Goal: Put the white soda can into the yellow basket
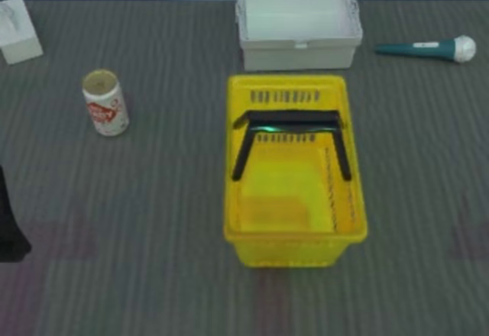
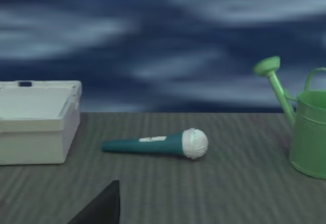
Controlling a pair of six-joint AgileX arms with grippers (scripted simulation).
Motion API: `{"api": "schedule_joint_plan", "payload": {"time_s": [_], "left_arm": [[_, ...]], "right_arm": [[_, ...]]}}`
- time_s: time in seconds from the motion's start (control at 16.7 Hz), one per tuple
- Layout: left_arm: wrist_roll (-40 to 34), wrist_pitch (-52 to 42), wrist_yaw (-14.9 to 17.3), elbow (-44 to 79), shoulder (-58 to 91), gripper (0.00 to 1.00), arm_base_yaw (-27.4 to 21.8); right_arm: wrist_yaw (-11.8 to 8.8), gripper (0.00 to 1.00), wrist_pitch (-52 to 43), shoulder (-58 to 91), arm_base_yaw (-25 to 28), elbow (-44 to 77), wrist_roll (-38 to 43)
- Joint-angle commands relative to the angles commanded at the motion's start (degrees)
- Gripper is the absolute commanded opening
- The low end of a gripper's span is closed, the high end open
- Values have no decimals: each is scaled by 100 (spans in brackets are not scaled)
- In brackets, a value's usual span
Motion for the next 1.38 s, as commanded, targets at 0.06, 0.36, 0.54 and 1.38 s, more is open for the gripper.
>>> {"api": "schedule_joint_plan", "payload": {"time_s": [0.06, 0.36, 0.54, 1.38], "left_arm": [[0, 0, 0, 0, 0, 100, 0], [171, -441, 76, 545, 550, 100, -128], [469, -1214, 166, 1501, 1550, 100, -307], [2606, -6584, 331, 8525, 9749, 100, -1028]], "right_arm": [[0, 100, 0, 0, 0, 0, 0], [0, 100, 0, 0, 0, 0, 0], [0, 100, 0, 0, 0, 0, 0], [0, 100, 0, 0, 0, 0, 0]]}}
